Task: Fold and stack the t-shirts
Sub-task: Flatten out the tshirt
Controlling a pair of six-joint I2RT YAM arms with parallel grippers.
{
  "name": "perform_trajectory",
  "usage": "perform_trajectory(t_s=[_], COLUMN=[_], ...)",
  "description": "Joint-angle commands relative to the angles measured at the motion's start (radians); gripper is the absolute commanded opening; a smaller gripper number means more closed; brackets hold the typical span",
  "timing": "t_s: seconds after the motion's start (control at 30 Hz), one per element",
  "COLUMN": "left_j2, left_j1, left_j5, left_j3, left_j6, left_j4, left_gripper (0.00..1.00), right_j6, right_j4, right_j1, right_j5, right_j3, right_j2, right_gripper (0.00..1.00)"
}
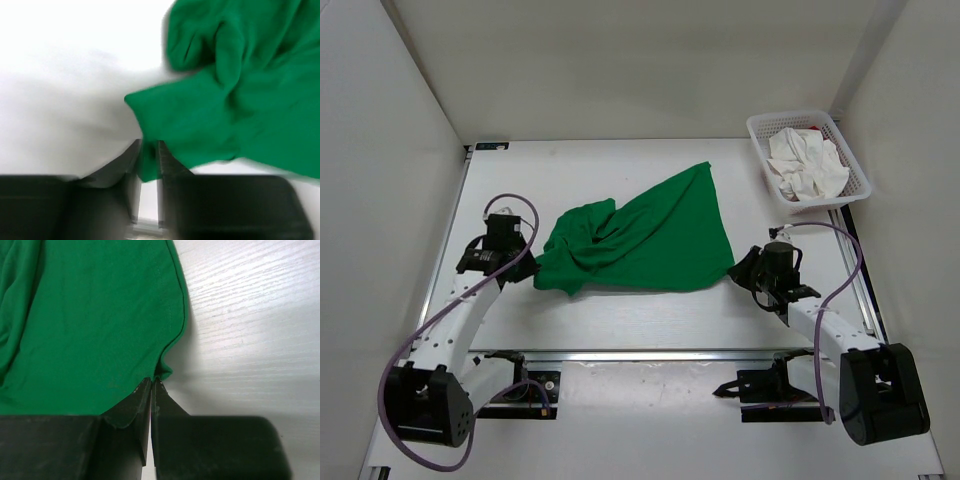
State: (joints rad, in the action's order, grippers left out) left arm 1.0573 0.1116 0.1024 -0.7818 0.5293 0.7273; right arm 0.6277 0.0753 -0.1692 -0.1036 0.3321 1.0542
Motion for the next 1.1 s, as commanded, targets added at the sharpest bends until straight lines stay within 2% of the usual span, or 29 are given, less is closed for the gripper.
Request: perform_trajectory(t_s=[0.0, 0.03, 0.13, 0.2, 0.27, 0.33, 0.47, 0.53, 0.63, 0.73, 0.8, 0.93, 1.0, 1.07], left_j2=[0.039, 0.03, 0.03, 0.044, 0.055, 0.093, 0.26, 0.363, 0.475, 0.594, 0.673, 0.811, 0.788, 0.683], left_j1=[0.058, 0.051, -0.009, -0.013, -0.013, 0.0, 0.085, 0.092, 0.086, 0.082, 0.131, 0.226, 0.238, 0.209], left_j5=[0.105, 0.108, 0.044, 0.03, -0.034, -0.053, -0.01, -0.033, -0.033, -0.081, -0.087, -0.098, -0.084, -0.078], left_j3=[-0.016, -0.014, -0.02, -0.019, 0.001, 0.016, 0.0, 0.006, -0.014, -0.118, -0.218, -0.459, -0.443, -0.302], left_j6=[-0.051, -0.052, -0.054, -0.043, -0.025, -0.002, 0.029, 0.04, 0.064, 0.101, 0.127, 0.146, 0.156, 0.161], left_j4=[0.291, 0.29, 0.238, 0.167, 0.072, -0.006, -0.153, -0.23, -0.302, -0.385, -0.407, -0.372, -0.38, -0.44], left_gripper=[0.5, 0.6, 0.65, 0.63, 0.56, 0.53, 0.45, 0.38, 0.34, 0.32, 0.32, 0.46, 0.5, 0.51], right_j6=[-0.023, -0.025, -0.025, -0.026, -0.025, -0.025, -0.017, -0.014, -0.019, -0.022, -0.028, -0.03, -0.04, -0.036], right_j4=[0.037, 0.04, 0.05, 0.052, 0.057, 0.06, 0.061, 0.07, 0.083, 0.083, 0.073, 0.06, 0.058, 0.064], right_j1=[0.002, 0.008, 0.02, 0.02, 0.017, 0.007, -0.018, -0.026, -0.019, -0.021, -0.023, 0.0, -0.001, -0.01], right_j5=[-0.013, -0.021, -0.031, -0.042, -0.042, -0.033, -0.013, -0.015, -0.007, -0.004, 0.007, 0.012, 0.021, 0.015], right_j3=[0.025, 0.019, 0.01, 0.011, 0.015, 0.015, 0.025, 0.022, 0.031, 0.053, 0.061, 0.088, 0.093, 0.081], right_j2=[0.01, 0.01, 0.009, 0.016, 0.021, 0.03, 0.058, 0.07, 0.092, 0.128, 0.147, 0.159, 0.159, 0.153], right_gripper=[0.0, 0.0, 0.0, 0.0, 0.0, 0.0, 0.0, 0.0, 0.0, 0.0, 0.0, 0.0, 0.0, 0.0])
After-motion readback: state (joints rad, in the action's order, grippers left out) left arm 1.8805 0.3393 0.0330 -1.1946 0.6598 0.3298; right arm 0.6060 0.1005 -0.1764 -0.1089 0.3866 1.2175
